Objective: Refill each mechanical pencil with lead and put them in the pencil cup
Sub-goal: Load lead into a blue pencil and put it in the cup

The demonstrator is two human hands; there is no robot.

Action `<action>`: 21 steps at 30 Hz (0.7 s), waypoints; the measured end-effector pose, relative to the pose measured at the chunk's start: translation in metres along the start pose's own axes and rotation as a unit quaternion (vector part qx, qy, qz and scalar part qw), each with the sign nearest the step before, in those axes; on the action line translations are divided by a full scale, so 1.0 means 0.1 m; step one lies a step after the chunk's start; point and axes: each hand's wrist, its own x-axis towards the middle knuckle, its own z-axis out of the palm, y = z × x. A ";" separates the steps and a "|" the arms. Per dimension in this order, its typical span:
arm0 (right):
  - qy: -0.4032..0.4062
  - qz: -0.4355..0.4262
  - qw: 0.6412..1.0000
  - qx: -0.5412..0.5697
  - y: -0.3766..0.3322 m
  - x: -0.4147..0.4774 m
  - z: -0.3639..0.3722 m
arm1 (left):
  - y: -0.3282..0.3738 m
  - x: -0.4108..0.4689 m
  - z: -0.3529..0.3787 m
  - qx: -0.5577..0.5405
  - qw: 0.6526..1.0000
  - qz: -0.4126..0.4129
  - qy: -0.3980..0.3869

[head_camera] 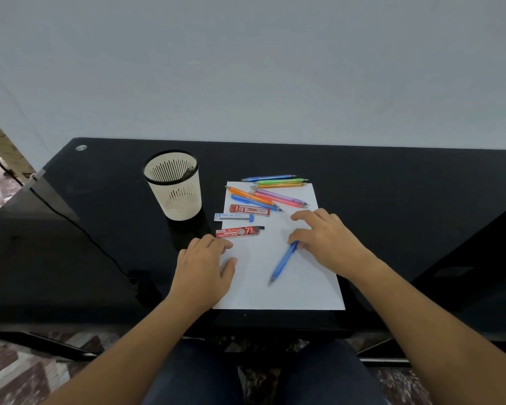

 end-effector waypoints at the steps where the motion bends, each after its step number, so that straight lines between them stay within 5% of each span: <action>1: -0.005 0.010 1.000 0.008 0.01 -0.02 0.00 | 0.00 0.00 0.00 0.000 1.000 -0.001 0.000; 21: 0.058 0.101 0.978 0.173 -0.49 -0.23 0.03 | 0.19 0.09 0.06 0.019 0.990 0.131 0.043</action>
